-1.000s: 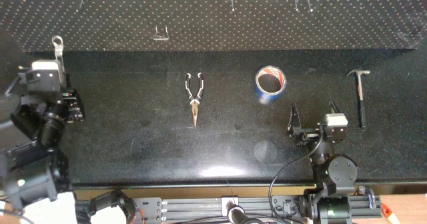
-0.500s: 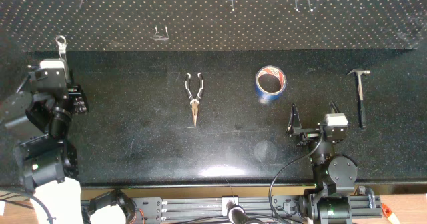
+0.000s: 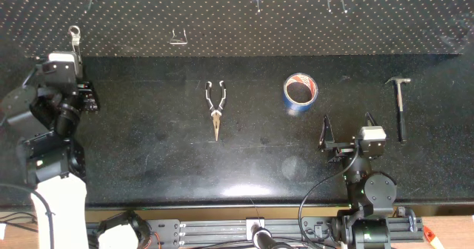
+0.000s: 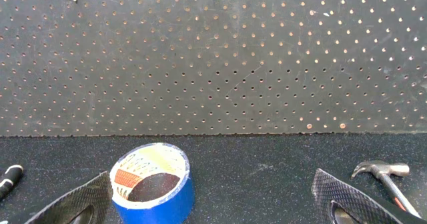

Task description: Place Tools Onto Pegboard

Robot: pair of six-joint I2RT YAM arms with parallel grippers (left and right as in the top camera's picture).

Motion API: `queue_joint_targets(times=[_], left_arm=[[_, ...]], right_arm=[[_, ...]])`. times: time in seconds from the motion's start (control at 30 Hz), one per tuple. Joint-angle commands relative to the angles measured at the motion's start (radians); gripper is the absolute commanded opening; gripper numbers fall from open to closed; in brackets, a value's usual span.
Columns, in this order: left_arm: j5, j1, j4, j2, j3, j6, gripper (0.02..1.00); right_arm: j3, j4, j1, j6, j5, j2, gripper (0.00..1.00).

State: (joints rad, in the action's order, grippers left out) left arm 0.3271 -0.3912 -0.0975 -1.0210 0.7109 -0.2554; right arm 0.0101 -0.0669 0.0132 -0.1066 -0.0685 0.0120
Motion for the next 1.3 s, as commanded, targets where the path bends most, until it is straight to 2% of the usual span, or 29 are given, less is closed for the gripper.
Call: queue_joint_targets(times=[0.03, 0.87, 1.0, 1.17, 1.3], left_arm=[[0.037, 0.014, 0.042, -0.035, 0.005, 0.012, 0.029], [0.026, 0.014, 0.219, -0.168, 0.005, 0.012, 0.029], [0.052, 0.014, 0.238, -0.185, 0.005, 0.011, 0.027], [0.047, 0.064, 0.245, -0.209, 0.005, -0.068, 0.027], [0.022, 0.093, 0.264, -0.215, 0.005, -0.071, 0.029]], right_arm=[[-0.006, 0.000, 0.005, 0.011, 0.009, -0.010, 0.976], [-0.006, 0.000, 0.005, 0.011, 0.009, -0.010, 0.976], [-0.006, 0.000, 0.005, 0.011, 0.009, -0.010, 0.976], [-0.006, 0.000, 0.004, 0.011, 0.009, -0.010, 0.976], [-0.006, 0.000, 0.004, 0.011, 0.009, -0.010, 0.976]])
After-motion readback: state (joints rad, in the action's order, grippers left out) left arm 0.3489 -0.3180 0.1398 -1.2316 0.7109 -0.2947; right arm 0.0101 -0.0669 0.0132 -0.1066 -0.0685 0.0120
